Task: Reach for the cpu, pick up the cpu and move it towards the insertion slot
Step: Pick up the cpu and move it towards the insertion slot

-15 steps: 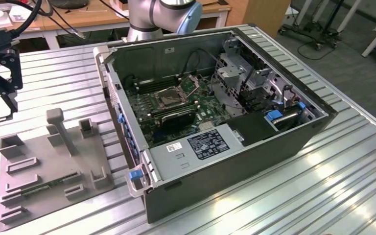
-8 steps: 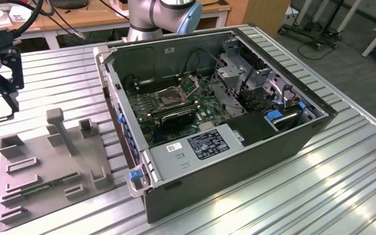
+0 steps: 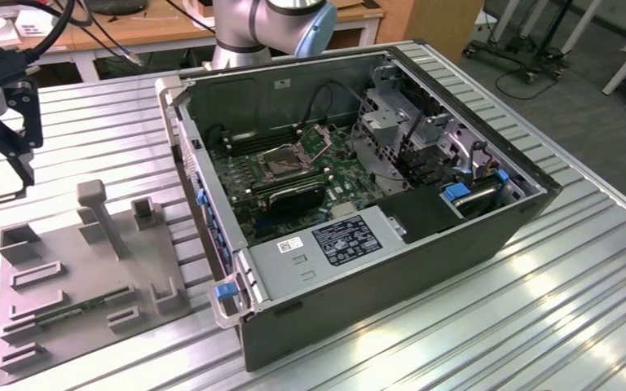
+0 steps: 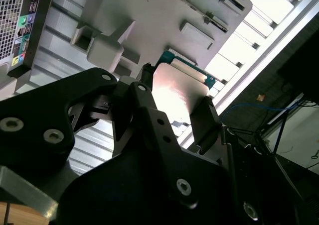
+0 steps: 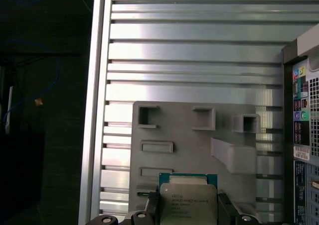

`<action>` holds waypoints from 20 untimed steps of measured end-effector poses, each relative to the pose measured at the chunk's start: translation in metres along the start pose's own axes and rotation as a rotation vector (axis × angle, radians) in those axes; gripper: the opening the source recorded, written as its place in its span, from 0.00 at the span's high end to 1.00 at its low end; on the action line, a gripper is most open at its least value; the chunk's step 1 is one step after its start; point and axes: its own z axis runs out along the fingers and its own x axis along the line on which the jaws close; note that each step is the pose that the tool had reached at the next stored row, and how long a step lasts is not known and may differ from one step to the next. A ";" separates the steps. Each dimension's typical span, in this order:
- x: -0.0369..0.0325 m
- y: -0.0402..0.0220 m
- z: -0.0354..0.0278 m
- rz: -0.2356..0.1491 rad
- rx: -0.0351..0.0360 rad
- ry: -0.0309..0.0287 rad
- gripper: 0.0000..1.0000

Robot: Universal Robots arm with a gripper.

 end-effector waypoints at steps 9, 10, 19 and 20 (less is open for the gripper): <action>-0.0144 -0.0005 0.0001 0.000 0.0000 0.0000 0.46; -0.0167 -0.0006 0.0002 0.000 0.0000 0.0000 0.46; -0.0322 -0.0011 0.0004 0.000 0.0000 -0.0001 0.46; -0.0323 -0.0011 0.0003 0.000 0.0000 0.0000 0.46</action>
